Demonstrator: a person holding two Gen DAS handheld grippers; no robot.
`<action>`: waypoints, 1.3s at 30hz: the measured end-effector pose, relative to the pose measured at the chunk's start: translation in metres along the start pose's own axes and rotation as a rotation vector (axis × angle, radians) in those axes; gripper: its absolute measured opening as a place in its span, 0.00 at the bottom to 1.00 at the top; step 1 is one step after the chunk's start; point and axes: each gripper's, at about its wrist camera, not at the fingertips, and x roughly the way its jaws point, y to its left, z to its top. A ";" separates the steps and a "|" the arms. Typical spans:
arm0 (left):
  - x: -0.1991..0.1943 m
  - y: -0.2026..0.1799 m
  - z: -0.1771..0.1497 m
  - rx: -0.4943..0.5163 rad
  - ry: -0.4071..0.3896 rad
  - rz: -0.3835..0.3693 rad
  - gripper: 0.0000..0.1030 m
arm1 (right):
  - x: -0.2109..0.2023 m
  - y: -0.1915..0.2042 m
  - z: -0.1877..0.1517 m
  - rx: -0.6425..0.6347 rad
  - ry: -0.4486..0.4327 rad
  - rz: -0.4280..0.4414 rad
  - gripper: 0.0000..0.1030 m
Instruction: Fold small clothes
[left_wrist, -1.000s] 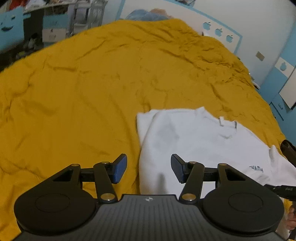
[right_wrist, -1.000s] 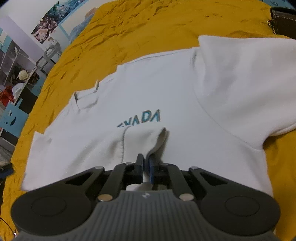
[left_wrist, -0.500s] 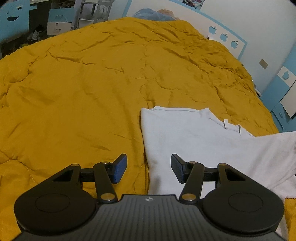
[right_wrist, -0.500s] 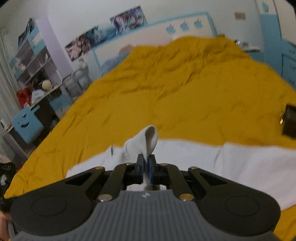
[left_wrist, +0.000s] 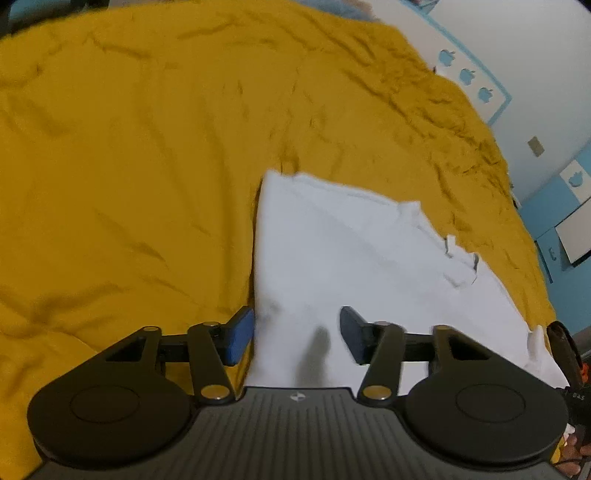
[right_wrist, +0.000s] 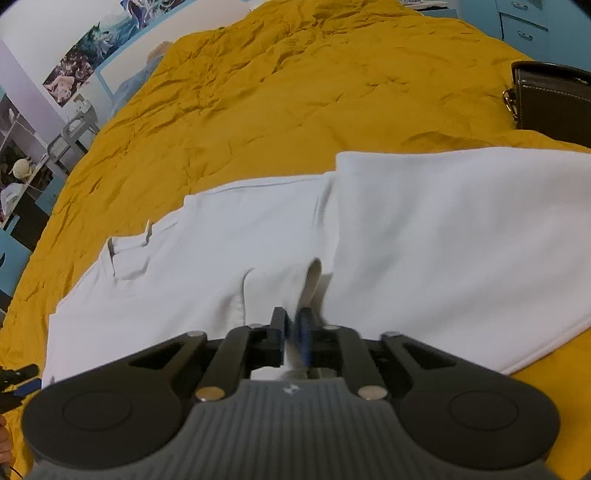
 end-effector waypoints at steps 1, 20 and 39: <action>0.005 0.001 -0.002 -0.014 0.008 0.004 0.40 | 0.000 -0.003 0.001 0.006 -0.005 -0.007 0.10; 0.005 -0.008 -0.011 0.042 -0.067 0.117 0.05 | -0.003 -0.010 -0.029 -0.001 0.003 -0.022 0.00; -0.057 -0.037 -0.004 0.011 -0.124 0.128 0.19 | -0.120 -0.092 0.038 -0.050 -0.114 -0.247 0.23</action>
